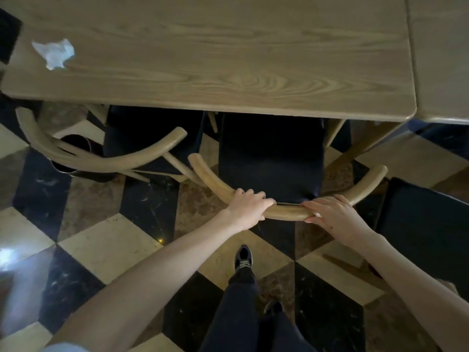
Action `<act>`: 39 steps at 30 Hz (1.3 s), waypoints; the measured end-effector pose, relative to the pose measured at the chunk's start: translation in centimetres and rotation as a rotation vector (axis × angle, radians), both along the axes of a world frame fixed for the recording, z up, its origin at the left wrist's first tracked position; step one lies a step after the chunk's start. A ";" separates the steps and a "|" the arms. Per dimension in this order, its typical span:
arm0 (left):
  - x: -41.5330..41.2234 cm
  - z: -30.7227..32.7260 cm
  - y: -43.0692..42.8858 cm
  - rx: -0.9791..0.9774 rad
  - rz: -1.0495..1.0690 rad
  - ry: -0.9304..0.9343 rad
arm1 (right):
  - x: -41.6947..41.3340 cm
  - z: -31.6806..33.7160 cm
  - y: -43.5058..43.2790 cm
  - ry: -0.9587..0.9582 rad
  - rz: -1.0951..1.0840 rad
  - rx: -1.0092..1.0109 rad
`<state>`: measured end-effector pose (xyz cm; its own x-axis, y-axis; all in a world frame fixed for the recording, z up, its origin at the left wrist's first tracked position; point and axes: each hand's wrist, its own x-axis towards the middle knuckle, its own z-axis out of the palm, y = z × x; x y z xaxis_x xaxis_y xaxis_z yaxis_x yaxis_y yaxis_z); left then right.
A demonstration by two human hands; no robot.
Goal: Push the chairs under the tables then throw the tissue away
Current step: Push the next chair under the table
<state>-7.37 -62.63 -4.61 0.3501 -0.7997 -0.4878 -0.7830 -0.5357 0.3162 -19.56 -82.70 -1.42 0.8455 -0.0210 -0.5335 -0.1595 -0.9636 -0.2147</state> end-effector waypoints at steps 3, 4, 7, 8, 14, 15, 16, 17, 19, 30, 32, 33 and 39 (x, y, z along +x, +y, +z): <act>2.1 0.1 -0.9 0.002 -0.007 -0.022 | 2.0 0.0 -0.7 -0.012 -0.024 0.017; 2.7 0.1 -1.1 0.002 -0.009 -0.025 | 2.6 -0.1 -0.9 -0.008 -0.025 0.019; 4.2 0.1 -1.7 -0.002 -0.013 -0.054 | 4.1 -0.5 -1.6 -0.007 -0.027 0.021; 4.5 0.2 -1.8 -0.002 -0.014 -0.060 | 4.4 -0.6 -1.7 -0.005 -0.023 0.024; 5.5 0.3 -2.3 -0.001 -0.027 -0.083 | 5.5 -0.8 -2.4 -0.012 -0.011 0.024; 5.6 0.3 -2.3 0.000 -0.029 -0.086 | 5.5 -0.9 -2.5 -0.016 -0.006 0.026; 5.6 0.2 -2.3 0.003 -0.032 -0.093 | 5.5 -1.0 -2.5 -0.023 -0.007 0.030; 5.6 0.2 -2.2 -0.002 -0.033 -0.098 | 5.4 -1.1 -2.4 -0.035 -0.014 0.036; 5.7 0.2 -2.2 -0.013 -0.031 -0.089 | 5.2 -1.3 -2.4 -0.060 -0.032 0.047; 3.9 0.3 -2.7 -0.110 -0.021 -0.101 | 2.0 -0.1 -2.0 -0.173 -0.129 0.069; 2.6 1.0 -3.7 -0.164 -0.046 -0.122 | -0.1 0.8 -2.8 -0.203 -0.185 0.094; 1.7 1.4 -4.4 -0.186 -0.060 -0.135 | -1.6 1.2 -3.4 -0.203 -0.201 0.092; -5.5 3.6 -10.5 -0.248 -0.146 -0.165 | -12.3 2.3 -7.6 -0.149 -0.356 0.108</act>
<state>-12.88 -73.15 -0.96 0.2809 -0.9346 -0.2180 -0.8973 -0.3364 0.2859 -31.86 -90.28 0.88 0.8638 -0.2769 -0.4210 -0.4386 -0.8244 -0.3577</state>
